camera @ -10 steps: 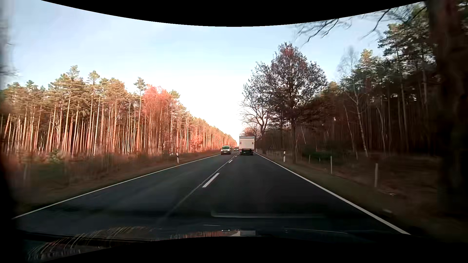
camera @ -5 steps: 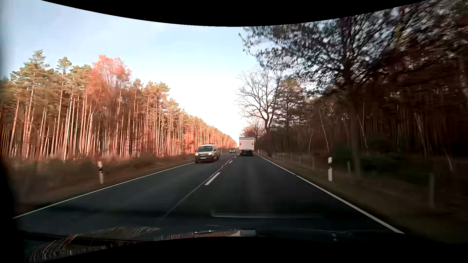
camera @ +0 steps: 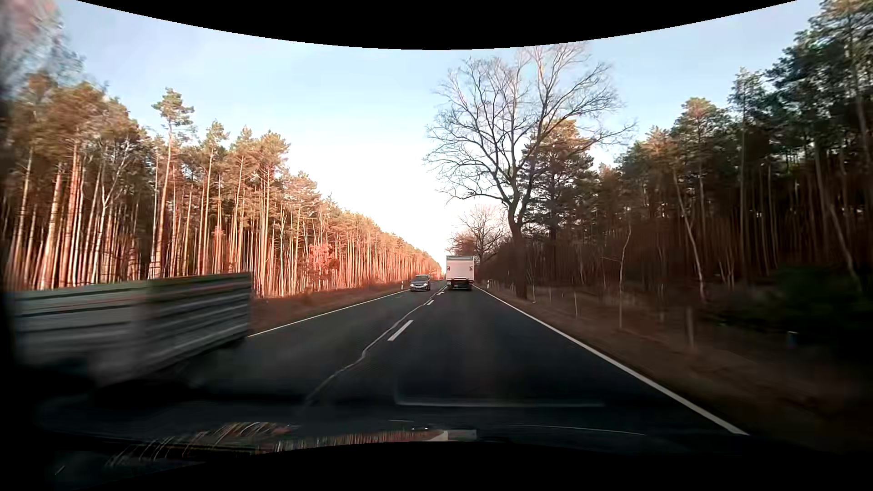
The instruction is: Follow the waypoints while adhering to traffic rules and regulations
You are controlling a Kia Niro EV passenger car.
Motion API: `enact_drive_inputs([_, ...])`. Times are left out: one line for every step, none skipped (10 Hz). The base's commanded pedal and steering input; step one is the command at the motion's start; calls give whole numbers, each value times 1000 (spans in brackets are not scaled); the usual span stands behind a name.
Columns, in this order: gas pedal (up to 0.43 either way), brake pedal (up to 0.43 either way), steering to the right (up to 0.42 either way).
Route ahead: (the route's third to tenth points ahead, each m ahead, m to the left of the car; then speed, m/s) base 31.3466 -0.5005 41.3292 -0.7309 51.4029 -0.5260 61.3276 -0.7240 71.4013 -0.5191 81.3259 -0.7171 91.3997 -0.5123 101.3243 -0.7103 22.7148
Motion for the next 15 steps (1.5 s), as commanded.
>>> enact_drive_inputs([177,0,-1])
enact_drive_inputs([177,0,-1])
enact_drive_inputs([177,0,-3])
enact_drive_inputs([177,0,-3])
enact_drive_inputs([177,0,-3])
enact_drive_inputs([177,0,-3])
enact_drive_inputs([177,0,-3])
enact_drive_inputs([177,0,-3])
enact_drive_inputs([177,0,-3])
enact_drive_inputs([177,0,-2])
enact_drive_inputs([177,0,-1])
enact_drive_inputs([177,0,0])
enact_drive_inputs([169,0,-1])
enact_drive_inputs([169,0,0])
enact_drive_inputs([157,0,0])
